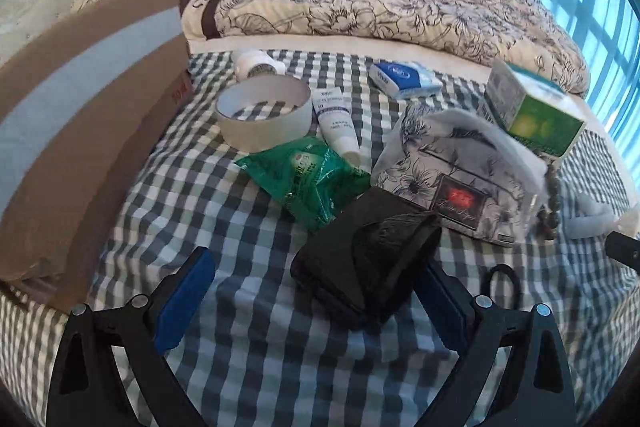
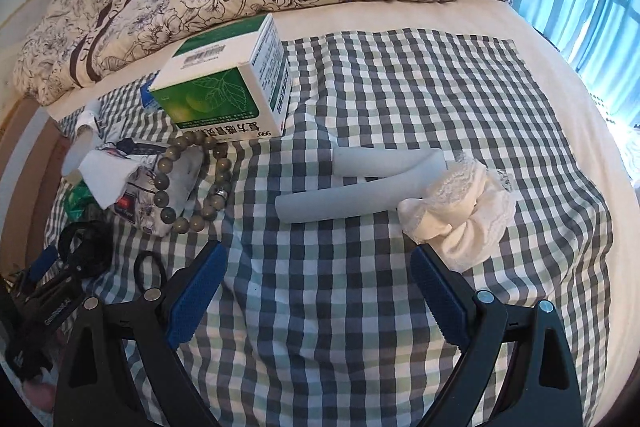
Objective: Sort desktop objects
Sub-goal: 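Grasp the black cup with the left tool while the right tool grasps the black rubber ring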
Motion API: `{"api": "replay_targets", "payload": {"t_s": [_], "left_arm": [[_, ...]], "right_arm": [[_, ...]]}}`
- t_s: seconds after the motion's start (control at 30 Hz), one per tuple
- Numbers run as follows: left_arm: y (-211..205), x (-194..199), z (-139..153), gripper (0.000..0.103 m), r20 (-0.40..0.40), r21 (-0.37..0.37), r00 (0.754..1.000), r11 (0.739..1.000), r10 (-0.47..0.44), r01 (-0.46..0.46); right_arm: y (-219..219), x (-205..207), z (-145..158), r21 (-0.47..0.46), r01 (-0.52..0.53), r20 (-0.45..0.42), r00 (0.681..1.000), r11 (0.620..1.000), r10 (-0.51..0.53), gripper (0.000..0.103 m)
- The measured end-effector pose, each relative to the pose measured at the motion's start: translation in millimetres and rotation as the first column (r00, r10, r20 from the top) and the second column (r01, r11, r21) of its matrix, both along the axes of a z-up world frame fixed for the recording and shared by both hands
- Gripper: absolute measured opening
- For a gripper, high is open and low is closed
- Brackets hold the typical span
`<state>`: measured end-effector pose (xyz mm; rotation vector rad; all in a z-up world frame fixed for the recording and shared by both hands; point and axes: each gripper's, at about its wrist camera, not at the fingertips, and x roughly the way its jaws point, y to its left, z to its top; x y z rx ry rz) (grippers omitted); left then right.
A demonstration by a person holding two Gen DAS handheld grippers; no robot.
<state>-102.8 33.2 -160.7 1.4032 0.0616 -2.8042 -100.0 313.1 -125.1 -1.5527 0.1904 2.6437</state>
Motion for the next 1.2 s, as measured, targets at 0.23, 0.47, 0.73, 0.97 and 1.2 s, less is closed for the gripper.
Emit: {"api": "replay_targets", "payload": {"t_s": [0.23, 0.47, 0.73, 0.97, 1.2], "left_arm": [[10, -2, -3, 0.045, 0.007, -0.004, 0.997, 0.997, -0.080, 0.080], [4, 7, 5, 0.044, -0.030, -0.018, 0.997, 0.998, -0.065, 0.064], [-14, 10, 6, 0.021, -0.029, -0.026, 1.000, 1.000, -0.008, 0.008], [-18, 6, -2, 0.023, -0.009, 0.007, 1.000, 1.000, -0.013, 0.013], [-22, -7, -12, 0.024, 0.000, 0.082, 1.000, 0.996, -0.017, 0.017]], "right_arm": [[-28, -2, -11, -0.007, -0.076, 0.029, 0.997, 0.997, 0.076, 0.093], [-85, 6, -16, -0.019, -0.230, 0.026, 0.973, 0.973, 0.230, 0.093], [-125, 1, -29, -0.005, -0.319, 0.047, 0.947, 0.948, 0.319, 0.081], [-139, -2, -43, 0.043, -0.327, 0.078, 0.943, 0.944, 0.323, 0.065], [-140, -2, -40, 0.100, -0.328, 0.078, 0.944, 0.939, 0.321, 0.023]]}}
